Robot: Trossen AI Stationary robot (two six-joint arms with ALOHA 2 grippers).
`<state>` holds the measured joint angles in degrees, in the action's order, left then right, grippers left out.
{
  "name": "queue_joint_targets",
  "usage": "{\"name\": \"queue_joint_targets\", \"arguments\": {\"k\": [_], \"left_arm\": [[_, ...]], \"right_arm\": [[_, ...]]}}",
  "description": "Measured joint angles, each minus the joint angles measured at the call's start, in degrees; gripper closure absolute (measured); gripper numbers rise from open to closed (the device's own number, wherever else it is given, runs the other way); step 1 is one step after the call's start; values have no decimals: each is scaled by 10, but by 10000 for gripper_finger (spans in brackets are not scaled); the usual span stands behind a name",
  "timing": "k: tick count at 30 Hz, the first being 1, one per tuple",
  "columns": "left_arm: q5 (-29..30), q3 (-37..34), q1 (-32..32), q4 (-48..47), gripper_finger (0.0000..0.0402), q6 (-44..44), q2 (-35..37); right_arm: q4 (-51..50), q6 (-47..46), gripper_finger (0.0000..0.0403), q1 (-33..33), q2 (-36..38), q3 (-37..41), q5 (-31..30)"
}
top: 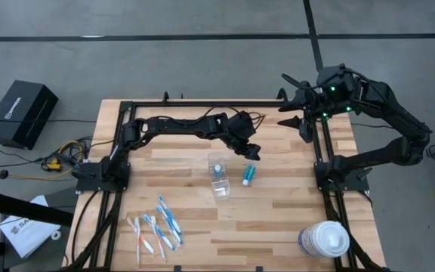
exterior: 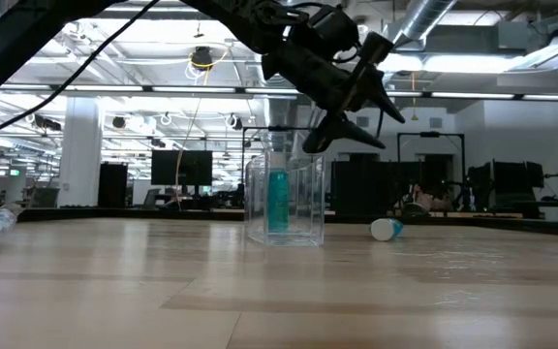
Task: Pick & Place toothbrushing station
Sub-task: Put the blue mouthwash bottle into the transparent organizer
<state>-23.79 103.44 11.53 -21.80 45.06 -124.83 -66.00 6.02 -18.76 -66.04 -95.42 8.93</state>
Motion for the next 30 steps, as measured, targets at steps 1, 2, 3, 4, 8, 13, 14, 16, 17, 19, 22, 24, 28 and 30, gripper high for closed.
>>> {"name": "queue_joint_targets", "arguments": {"k": [1,2,3,4,8,13,14,16,17,19,22,24,28,30], "left_arm": [[-2,0,0,1,217,0,1],[-7,0,1,2,217,0,2],[-13,0,1,2,217,0,3],[-22,0,1,0,217,2,2],[-26,0,-3,-9,217,3,-2],[-19,0,-1,-17,218,-12,-2],[-17,0,0,-22,218,-14,-2],[-16,0,1,-23,218,-15,-10],[-16,0,0,-27,218,-16,-15],[-16,-1,-4,-26,218,-19,-26],[-25,-1,-13,-17,218,-22,-42],[-26,-1,-19,1,218,-14,-54],[-29,0,-25,11,218,3,-66],[-32,0,-27,5,218,8,-77]], "right_arm": [[0,0,194,0,-1,0,0],[0,0,193,0,-1,0,0],[0,0,192,0,-1,0,0],[0,0,191,0,-1,0,0],[0,0,190,0,-1,0,0],[0,0,192,0,-1,0,0],[0,-1,191,0,-1,0,0],[0,-4,190,0,-1,0,0],[0,-5,189,0,-1,0,0],[0,-5,188,0,-1,0,0],[0,-5,188,0,-1,0,0],[0,-5,188,0,-1,0,0],[0,-7,188,0,-1,0,0],[0,-6,188,0,-1,0,0]]}}
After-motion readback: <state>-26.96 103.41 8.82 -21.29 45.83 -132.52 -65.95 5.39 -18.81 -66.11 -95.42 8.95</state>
